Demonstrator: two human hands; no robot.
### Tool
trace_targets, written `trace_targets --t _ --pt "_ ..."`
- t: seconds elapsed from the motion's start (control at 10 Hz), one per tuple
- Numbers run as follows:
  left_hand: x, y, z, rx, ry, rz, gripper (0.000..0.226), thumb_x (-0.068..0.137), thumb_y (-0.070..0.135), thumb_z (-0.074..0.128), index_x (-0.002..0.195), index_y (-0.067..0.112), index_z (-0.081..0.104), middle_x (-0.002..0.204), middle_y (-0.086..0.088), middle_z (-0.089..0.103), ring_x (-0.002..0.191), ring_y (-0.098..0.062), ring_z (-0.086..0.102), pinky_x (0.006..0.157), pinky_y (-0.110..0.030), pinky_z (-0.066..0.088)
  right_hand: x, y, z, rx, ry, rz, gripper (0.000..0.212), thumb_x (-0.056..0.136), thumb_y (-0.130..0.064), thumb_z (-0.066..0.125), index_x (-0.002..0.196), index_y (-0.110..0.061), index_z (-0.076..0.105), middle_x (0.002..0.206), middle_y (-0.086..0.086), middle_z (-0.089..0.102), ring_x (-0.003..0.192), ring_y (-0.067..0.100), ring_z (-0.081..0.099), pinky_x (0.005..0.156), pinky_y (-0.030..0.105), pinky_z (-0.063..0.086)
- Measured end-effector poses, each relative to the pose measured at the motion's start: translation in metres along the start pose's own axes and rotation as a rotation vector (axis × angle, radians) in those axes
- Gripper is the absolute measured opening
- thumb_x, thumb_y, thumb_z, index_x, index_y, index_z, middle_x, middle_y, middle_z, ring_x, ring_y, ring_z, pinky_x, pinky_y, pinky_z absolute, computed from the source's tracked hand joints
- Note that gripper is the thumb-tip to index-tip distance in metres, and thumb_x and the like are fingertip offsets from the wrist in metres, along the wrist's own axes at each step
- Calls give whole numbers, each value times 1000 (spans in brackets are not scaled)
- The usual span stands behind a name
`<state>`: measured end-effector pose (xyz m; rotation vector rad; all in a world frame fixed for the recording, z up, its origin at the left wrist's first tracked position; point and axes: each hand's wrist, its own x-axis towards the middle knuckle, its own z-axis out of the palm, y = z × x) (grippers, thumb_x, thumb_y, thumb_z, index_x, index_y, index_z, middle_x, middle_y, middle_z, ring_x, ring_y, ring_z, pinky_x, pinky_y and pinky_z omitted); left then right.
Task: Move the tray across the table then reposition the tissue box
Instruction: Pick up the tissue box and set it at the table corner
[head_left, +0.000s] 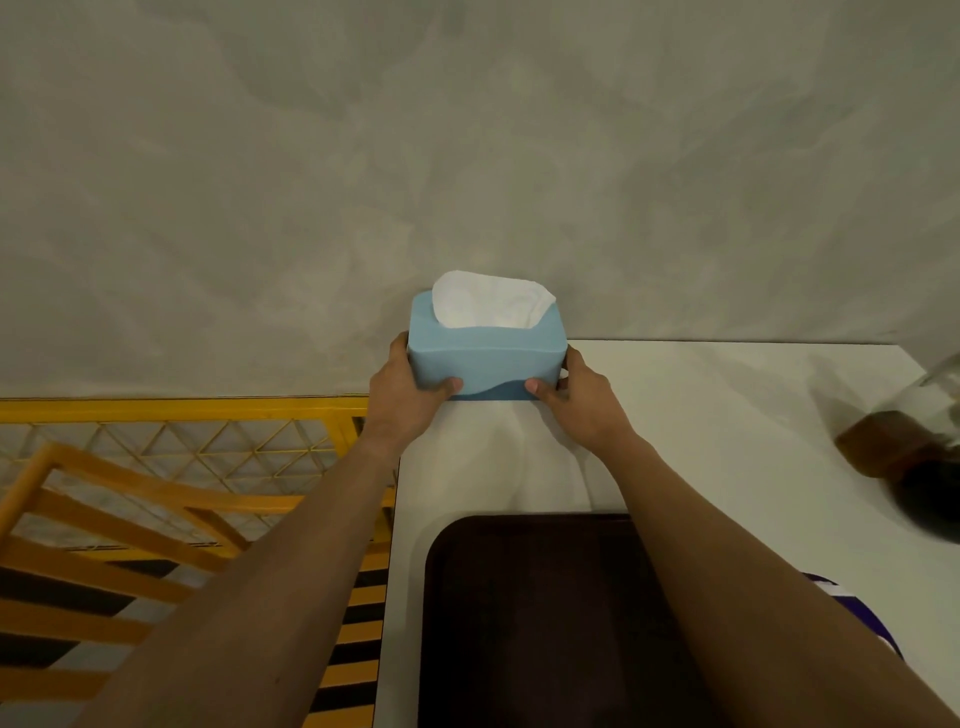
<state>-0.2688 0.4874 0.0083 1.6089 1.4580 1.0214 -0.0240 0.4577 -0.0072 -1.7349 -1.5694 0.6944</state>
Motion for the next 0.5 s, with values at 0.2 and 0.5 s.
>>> trace_targets --t 0.2,0.5 --pt "1 -1 0 -18 7 -17 88 79 29 86 150 16 35 141 -6 57 125 -27 56 91 -30 48 -4 -1 3 11 16 -13 63 94 -48 64 145 -20 40 124 -4 60 102 13 58 73 13 40" --pt "3 3 -6 -24 -36 -40 96 76 31 88 152 18 31 141 -4 55 127 -28 56 91 -30 47 -5 -10 -2 65 -5 -23 62 93 -46 67 144 -21 41 122 -9 57 113 20 60 78 18 42"
